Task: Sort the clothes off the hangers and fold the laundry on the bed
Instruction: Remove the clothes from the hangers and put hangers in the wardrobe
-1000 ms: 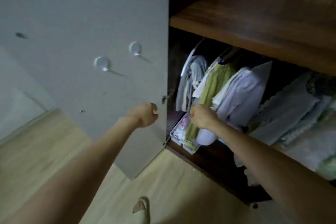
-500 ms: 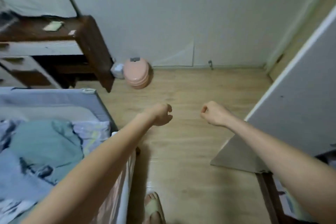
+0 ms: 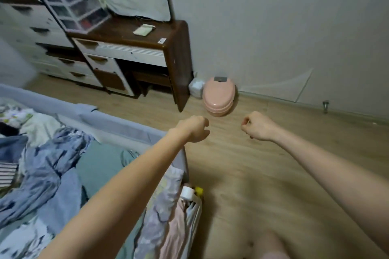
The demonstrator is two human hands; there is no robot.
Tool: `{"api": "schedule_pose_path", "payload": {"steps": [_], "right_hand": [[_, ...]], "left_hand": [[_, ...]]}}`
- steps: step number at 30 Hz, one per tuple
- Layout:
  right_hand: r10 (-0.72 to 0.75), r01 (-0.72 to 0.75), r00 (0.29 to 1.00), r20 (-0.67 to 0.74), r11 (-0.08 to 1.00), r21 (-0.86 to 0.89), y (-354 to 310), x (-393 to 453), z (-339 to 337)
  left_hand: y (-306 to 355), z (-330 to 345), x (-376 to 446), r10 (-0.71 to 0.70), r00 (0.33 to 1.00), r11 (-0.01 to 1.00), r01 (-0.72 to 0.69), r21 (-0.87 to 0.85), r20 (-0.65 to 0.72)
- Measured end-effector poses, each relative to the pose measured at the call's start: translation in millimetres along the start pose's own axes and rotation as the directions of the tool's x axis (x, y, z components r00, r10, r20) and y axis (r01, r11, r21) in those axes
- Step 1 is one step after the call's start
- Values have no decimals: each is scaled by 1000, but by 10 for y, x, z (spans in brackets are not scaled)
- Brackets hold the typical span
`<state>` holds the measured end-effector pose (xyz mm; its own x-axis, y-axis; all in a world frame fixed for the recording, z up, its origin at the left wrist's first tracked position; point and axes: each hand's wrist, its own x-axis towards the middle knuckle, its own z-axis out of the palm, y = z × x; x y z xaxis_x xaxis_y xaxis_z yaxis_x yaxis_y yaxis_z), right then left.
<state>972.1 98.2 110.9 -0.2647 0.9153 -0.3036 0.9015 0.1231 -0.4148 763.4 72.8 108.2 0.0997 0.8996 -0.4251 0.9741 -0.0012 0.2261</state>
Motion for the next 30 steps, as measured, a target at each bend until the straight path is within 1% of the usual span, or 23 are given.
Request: {"api": "schedule_pose_path", "payload": {"steps": [3,6,10,13,17,20,24,27,30], "right_hand": [[-97,97,995,11,995,-22,-199,719,-107],[-202,209,975,88,974,-83,-369,1545,-164],[-332,362,921,204,923,-131,-676,2714,-325],[-404,455,869,285,879,-140,-983,3456,-458],[-496,591,776,389,787,-176,-1684,4263,-451],[-567,707,670,479,684,-180,-2370,4745,-218],[-651,809,545,529,574,-127,-3337,5238,184],[-666,850,477,574,515,-110,-4020,5526,410],[-682,885,419,599,455,-101,-4671,5807,524]], "left_hand": [[-231,-242,482,-61,998,997,59,-50,-31],[-484,-361,1049,-156,988,981,154,-115,-11],[-863,-587,1714,-320,947,919,316,-237,21],[-1141,-796,2026,-409,912,869,402,-288,40],[-1672,-1038,2187,-538,842,779,514,-361,38],[-2275,-1165,2216,-663,748,689,618,-378,13],[-3089,-1365,2199,-770,638,559,676,-481,2],[-3703,-1579,2242,-797,603,494,680,-541,31],[-4263,-1868,2277,-821,569,449,691,-566,44]]}}
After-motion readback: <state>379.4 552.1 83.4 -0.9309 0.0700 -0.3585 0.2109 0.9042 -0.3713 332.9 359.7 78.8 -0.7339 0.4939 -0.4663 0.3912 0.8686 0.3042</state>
